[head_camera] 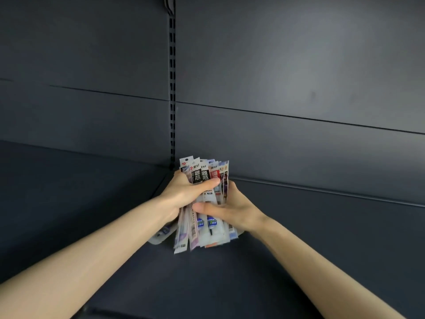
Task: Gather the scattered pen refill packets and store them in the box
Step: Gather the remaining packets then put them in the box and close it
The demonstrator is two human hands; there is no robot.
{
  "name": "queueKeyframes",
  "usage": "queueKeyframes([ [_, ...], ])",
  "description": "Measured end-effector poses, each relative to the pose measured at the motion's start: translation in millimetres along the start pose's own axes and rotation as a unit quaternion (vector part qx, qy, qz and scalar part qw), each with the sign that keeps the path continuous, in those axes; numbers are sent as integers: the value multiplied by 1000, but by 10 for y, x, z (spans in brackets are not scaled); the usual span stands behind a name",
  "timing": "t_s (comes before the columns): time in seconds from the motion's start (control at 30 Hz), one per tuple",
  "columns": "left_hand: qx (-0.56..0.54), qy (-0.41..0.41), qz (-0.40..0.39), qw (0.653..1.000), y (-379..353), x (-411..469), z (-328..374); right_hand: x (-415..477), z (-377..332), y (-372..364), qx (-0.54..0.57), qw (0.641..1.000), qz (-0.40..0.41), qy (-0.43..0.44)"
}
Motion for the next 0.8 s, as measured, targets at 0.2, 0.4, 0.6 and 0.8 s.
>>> queueKeyframes([
  [0.2,-68,31,-56,996,-176,-72,48,-141,-63,7,100,994,-19,33],
  [0.4,-85,67,-109,988,-195,-117,80,-146,-64,-19,131,990,-26,43],
  [0.6,-86,26,-95,991,-213,-171,150,-200,-76,-3,156,984,-1,81],
  [0.8,-121,-101,-93,983,-147,-297,522,-272,-361,138,148,976,43,154],
])
Point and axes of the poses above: each hand's wrist, its own x-axis towards the middle knuckle, its own y-axis out of the back of the hand, z = x × y, the point moved 7 cm from there along x, towards the middle knuckle, and after that the axes turned 2 degrees about -z, right-handed, at the moved point
